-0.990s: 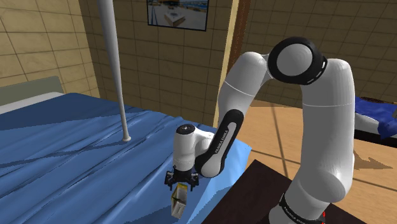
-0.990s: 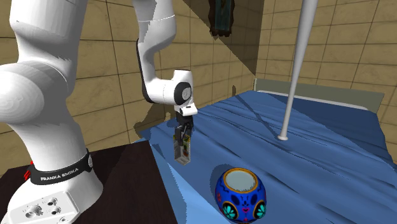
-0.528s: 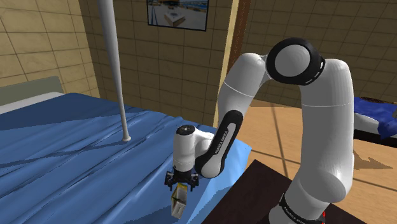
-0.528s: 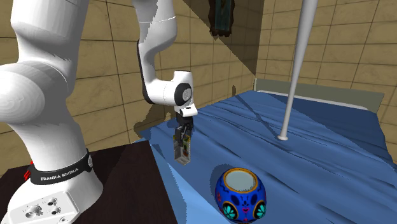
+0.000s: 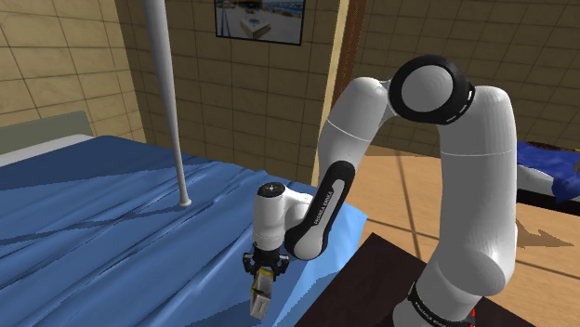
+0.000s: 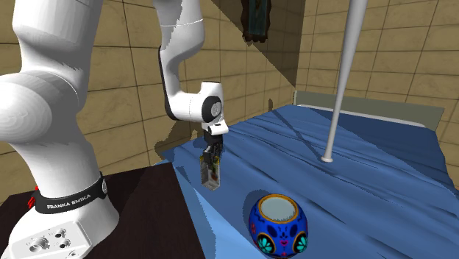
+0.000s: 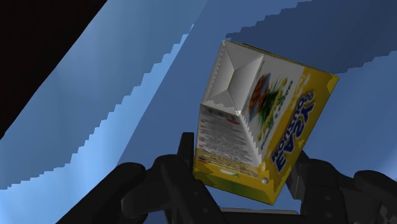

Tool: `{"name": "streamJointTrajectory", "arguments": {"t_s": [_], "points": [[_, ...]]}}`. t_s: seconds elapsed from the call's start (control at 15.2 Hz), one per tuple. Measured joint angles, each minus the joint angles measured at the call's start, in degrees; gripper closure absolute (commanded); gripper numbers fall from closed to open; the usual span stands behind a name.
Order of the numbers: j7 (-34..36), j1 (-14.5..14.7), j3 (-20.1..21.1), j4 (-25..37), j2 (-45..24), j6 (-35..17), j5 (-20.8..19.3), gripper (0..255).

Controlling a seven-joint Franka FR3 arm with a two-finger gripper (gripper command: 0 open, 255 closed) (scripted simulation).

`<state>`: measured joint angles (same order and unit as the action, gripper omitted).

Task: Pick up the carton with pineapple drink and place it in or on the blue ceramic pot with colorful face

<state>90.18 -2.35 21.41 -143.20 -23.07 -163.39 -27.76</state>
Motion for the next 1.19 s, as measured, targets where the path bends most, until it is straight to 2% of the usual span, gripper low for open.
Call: {"name": "streamJointTrajectory", "arguments": {"t_s": [0.13, 0.4, 0.73, 1.19], "points": [[0.0, 0.0, 0.0, 0.0, 0.0, 0.0, 0.0, 255], [-2.1, -2.2, 2.8, -0.8, 2.5, 1.8, 2.7, 255], [-6.3, -6.1, 7.7, -2.1, 7.3, 4.9, 8.3, 255], [-12.4, -9.7, 13.2, -2.9, 13.8, 9.6, 17.0, 255]]}}
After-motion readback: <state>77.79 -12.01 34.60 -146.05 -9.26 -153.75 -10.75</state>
